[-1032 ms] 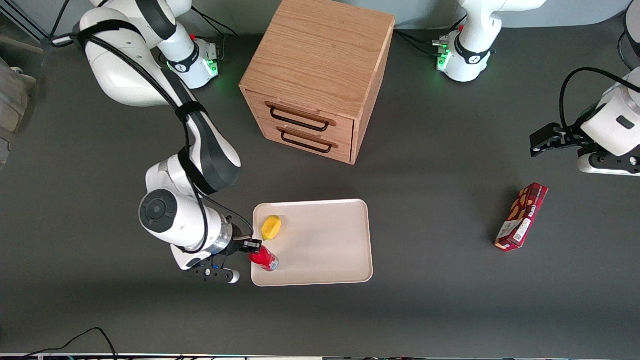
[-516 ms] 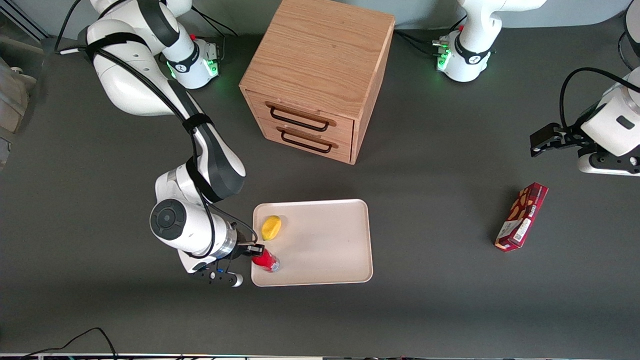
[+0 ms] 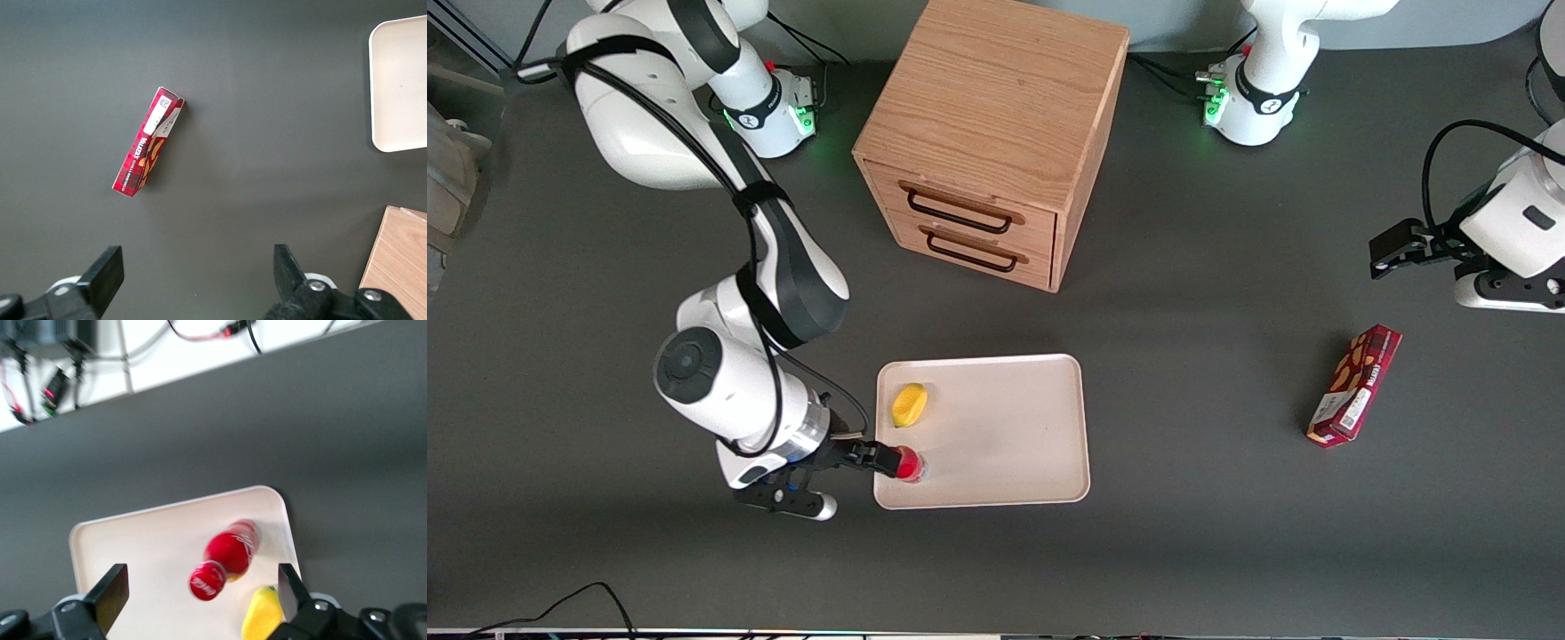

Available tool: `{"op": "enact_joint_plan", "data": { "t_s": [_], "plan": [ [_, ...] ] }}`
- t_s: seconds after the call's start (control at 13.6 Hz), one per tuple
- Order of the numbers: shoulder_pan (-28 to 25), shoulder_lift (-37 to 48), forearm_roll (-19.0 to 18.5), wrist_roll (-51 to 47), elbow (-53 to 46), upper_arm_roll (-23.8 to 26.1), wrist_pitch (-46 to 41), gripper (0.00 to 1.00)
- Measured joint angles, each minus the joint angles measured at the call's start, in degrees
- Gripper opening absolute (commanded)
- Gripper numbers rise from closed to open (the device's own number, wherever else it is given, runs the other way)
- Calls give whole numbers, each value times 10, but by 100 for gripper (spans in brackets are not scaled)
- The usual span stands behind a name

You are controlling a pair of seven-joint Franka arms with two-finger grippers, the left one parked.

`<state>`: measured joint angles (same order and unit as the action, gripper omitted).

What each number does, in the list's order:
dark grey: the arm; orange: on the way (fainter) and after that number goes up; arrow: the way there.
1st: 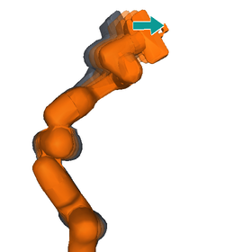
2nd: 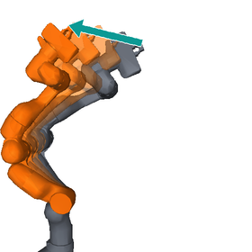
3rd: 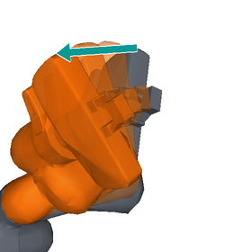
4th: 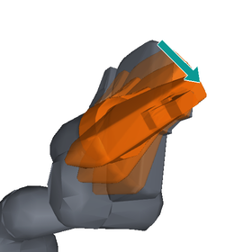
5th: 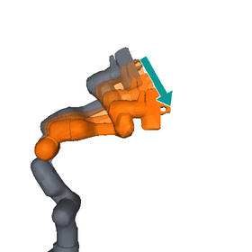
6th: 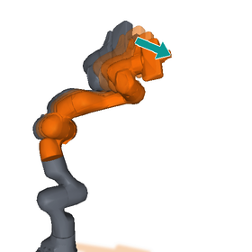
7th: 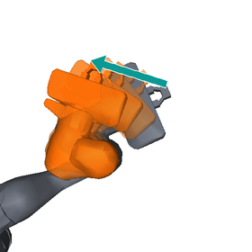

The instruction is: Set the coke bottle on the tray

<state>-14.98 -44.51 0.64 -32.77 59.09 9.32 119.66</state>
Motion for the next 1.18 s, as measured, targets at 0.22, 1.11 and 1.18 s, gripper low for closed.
{"op": "enact_joint_plan", "data": {
  "t_s": [0.22, 1.11, 1.18],
  "plan": [
    [10, 88, 0, 0, -2, 0, -94, 100],
    [130, 467, -6, 64, 356, -1, -198, 100],
    [132, 478, -6, 78, 366, -1, -199, 100]
  ]
}}
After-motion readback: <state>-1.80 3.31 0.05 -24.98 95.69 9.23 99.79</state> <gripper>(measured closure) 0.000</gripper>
